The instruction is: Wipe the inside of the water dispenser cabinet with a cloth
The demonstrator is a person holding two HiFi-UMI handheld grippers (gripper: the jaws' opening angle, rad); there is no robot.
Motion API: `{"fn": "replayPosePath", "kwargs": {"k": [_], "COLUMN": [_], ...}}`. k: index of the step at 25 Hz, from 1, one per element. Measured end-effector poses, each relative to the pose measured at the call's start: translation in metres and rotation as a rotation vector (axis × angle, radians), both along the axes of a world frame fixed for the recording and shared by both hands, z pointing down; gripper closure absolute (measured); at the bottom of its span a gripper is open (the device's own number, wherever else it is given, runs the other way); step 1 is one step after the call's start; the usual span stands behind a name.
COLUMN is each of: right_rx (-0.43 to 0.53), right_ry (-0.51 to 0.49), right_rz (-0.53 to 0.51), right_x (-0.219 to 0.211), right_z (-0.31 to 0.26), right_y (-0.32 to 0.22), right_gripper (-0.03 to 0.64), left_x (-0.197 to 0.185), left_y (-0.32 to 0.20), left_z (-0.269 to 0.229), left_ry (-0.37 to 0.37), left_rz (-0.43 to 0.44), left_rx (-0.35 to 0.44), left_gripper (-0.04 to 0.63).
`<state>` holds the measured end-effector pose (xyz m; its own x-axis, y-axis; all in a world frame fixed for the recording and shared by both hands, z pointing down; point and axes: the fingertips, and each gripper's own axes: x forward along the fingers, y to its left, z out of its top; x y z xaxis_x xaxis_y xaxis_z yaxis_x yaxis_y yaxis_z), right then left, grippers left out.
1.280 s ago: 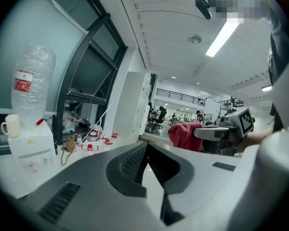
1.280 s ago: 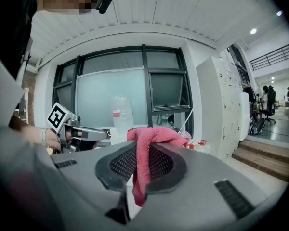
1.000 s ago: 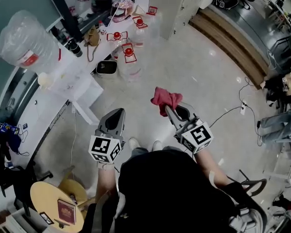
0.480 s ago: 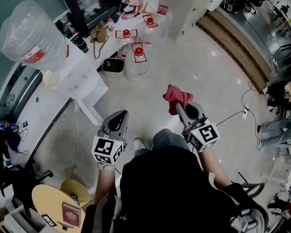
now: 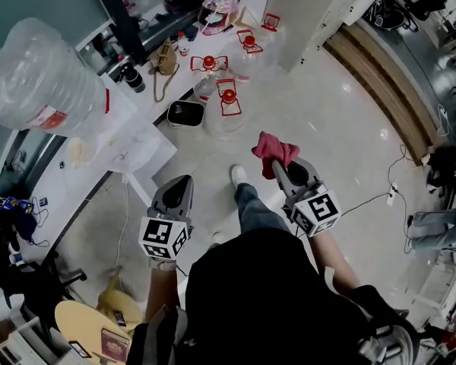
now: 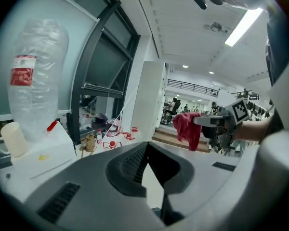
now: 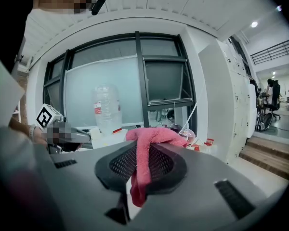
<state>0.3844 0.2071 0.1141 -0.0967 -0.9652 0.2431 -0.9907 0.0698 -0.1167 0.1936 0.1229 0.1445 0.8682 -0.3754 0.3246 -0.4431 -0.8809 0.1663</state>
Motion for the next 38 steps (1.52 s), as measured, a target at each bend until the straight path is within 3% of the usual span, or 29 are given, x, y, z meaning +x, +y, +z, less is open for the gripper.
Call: {"fn": "replayPosePath", "kwargs": {"k": [12,19,26,38], "right_rx": [-0.03,-0.061,-0.083,-0.136], "right_ry": [0.0,-0.001,0.013,0.01], "right_rz": [-0.217,-0.379,-0.569,-0.84], "right_x": [0.105,0.108,0.059,-0.105], "right_z": [0.003,0.016,0.021,0.037], "right_y": [-0.161,-0.239,-0.287,-0.3], "right_gripper": [0.571,0.571,0.571,0.571], "left_x": [0.103,0.114,0.067,-0.089], "left_y": [-0.138,-0.186,-0.191,-0.152], "left_z": [-0.008,-0.005,0.004,0.018], "left_ry": [-0.038,-0.043,-0.073,-0.047], "left_rz": [-0.178,-0.308,-0.467,-0.755], "left_rx": [-0.012,-0.019,-0.053,-0.079], "left_gripper": [0.586,0.586,0.588,0.586]}}
